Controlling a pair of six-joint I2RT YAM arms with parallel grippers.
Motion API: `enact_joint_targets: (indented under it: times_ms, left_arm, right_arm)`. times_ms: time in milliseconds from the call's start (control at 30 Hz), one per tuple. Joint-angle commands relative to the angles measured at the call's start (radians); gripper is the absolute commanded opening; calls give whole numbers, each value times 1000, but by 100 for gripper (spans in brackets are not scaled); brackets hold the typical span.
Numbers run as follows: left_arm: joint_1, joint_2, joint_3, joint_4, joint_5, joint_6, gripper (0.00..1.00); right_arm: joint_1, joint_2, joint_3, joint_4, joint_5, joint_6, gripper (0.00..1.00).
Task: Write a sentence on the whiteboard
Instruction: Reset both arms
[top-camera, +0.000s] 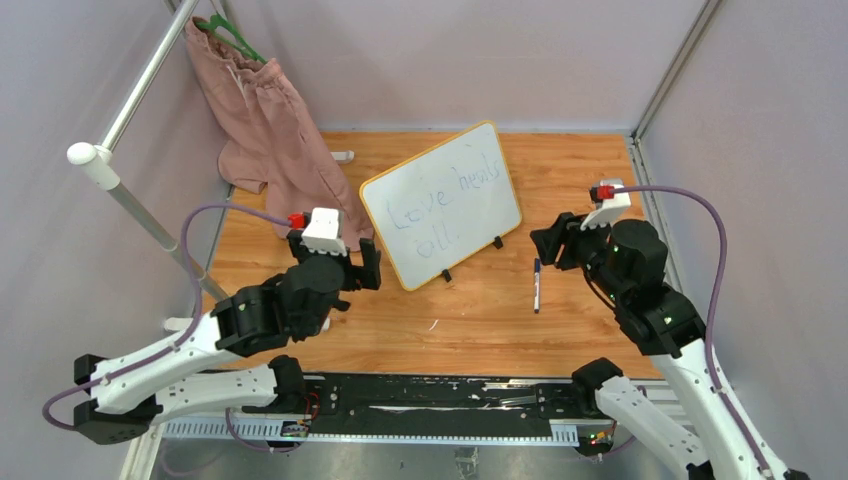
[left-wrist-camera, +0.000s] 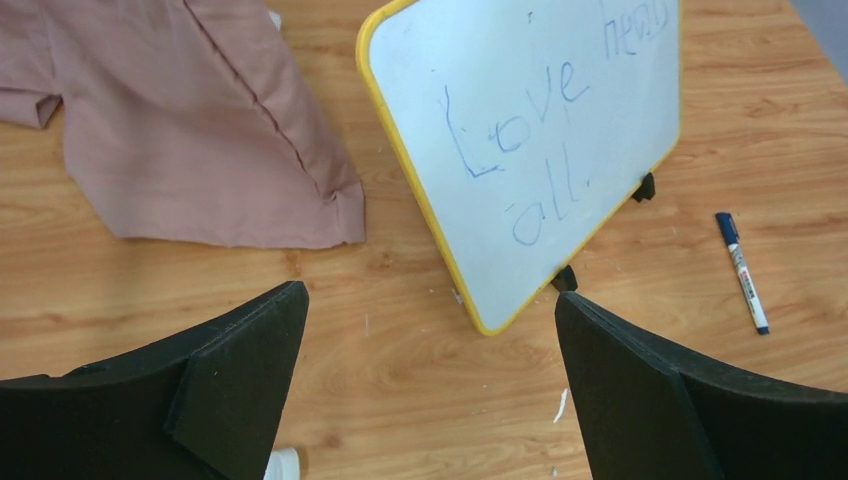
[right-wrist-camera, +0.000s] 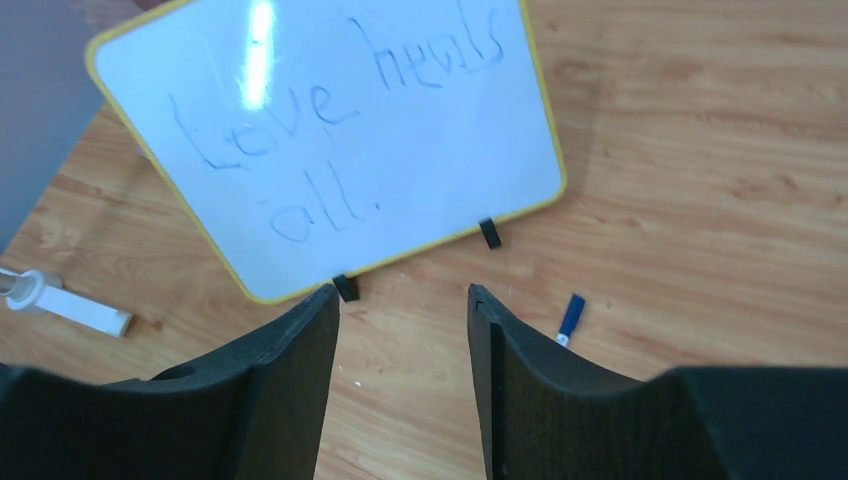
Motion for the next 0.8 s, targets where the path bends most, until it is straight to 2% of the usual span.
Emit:
enact_joint_targets:
  times_ms: [0,133,200,267,333,367,467,533,633,700,767]
  left_arm:
    - [-4,150,127,-216,-96,-332,100]
    - [-4,187,145,-260,-77,-443,100]
    - [-4,159,122,-229,-59,-527,100]
    - [-4,114,108,-168,-32,-497,100]
    - [-4,81,111,-129,-44,-457,100]
    - [-4,64,113,-105,-59,-418,100]
    - [-4,12,113,91,54,31,100]
    - [-4,-14,145,138,14,96,100]
    - [-4,-20,246,183,-21,231,100]
    - [-4,-13,323,207,-8,346,100]
    - [-4,7,401,230,17,418,100]
  right_arm:
    - [172,77,114,75,214,-60,55]
    - [378,191,174,152,588,-59,56]
    - [434,257,214,189,734,44,68]
    - [444,304,281,186,756,106,79]
    - [445,342,353,183,737,66,87]
    - [445,357,389,179,735,35,88]
    - [446,412,511,107,812,-57,93]
    - [446,450,605,50,879,-122,95]
    - [446,434,616,126,895,-232,97]
    - [445,378,542,277,850,-276,97]
    - [444,327,506,363,703,-287,98]
